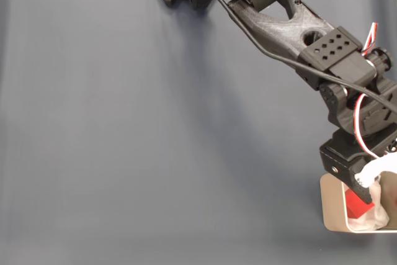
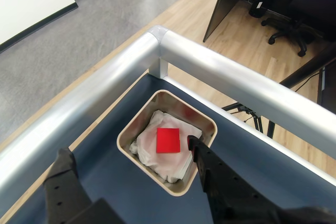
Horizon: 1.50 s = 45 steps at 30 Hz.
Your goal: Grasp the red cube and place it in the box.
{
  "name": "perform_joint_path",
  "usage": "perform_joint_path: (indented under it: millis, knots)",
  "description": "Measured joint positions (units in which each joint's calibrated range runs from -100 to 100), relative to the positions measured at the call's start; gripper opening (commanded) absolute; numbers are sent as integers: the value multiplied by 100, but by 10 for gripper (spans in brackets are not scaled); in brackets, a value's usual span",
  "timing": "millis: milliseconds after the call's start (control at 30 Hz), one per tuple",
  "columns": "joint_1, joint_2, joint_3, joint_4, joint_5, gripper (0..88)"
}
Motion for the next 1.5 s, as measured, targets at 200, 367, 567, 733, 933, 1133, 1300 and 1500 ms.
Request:
perform_joint_path:
  millis: [200, 367, 567, 733, 933, 1133, 1300, 1500]
  knots:
    - [0, 0, -99, 0, -20, 485]
    - [0, 0, -99, 0, -20, 485]
    - [0, 0, -99, 0, -20, 485]
    - [0, 0, -99, 0, -20, 485]
    - [0, 0, -99, 0, -20, 485]
    - [0, 0, -99, 0, -78, 400]
    - [0, -104, -36, -16, -73, 0]
    - [349, -1233, 1736, -859, -73, 0]
